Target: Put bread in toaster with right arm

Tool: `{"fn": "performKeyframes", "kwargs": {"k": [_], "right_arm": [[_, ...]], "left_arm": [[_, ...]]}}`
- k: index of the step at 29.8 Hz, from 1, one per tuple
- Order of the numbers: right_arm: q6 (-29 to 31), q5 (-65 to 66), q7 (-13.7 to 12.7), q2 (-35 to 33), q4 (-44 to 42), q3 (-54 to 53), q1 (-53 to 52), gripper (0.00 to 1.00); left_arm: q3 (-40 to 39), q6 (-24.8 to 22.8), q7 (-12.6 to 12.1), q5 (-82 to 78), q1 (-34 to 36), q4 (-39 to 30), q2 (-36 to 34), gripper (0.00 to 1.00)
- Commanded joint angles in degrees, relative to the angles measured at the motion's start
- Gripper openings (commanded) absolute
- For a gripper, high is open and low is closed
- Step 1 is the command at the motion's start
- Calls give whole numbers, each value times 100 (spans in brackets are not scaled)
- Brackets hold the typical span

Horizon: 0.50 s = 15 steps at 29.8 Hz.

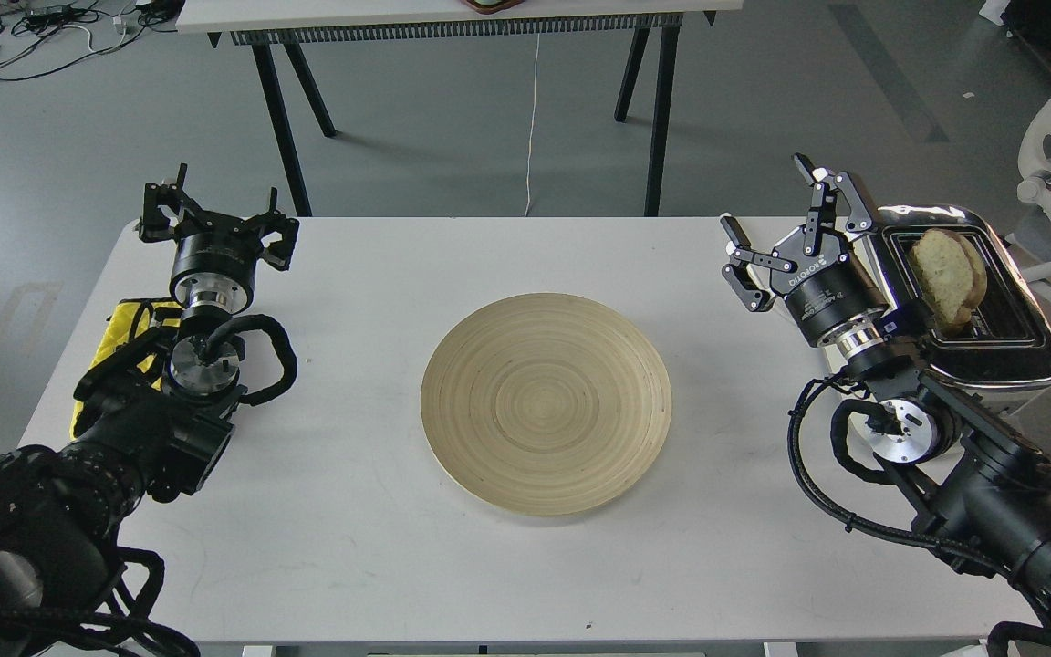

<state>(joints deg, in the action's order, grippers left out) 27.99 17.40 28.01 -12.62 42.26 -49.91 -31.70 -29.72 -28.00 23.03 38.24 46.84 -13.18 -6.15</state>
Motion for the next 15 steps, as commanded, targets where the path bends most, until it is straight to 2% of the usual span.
{"fn": "performKeyframes", "kwargs": {"k": [1, 10, 15], "right_arm": [[1, 0, -1, 14, -51, -1, 6, 99], [1, 18, -1, -3, 10, -36, 59, 98], [1, -9, -1, -311, 274, -71, 32, 99]], "left_arm": [[1, 0, 0, -1, 0, 0, 0, 100], [1, 0, 0, -1, 0, 0, 0, 100], [-8, 0, 0, -1, 0, 0, 0, 100]]}}
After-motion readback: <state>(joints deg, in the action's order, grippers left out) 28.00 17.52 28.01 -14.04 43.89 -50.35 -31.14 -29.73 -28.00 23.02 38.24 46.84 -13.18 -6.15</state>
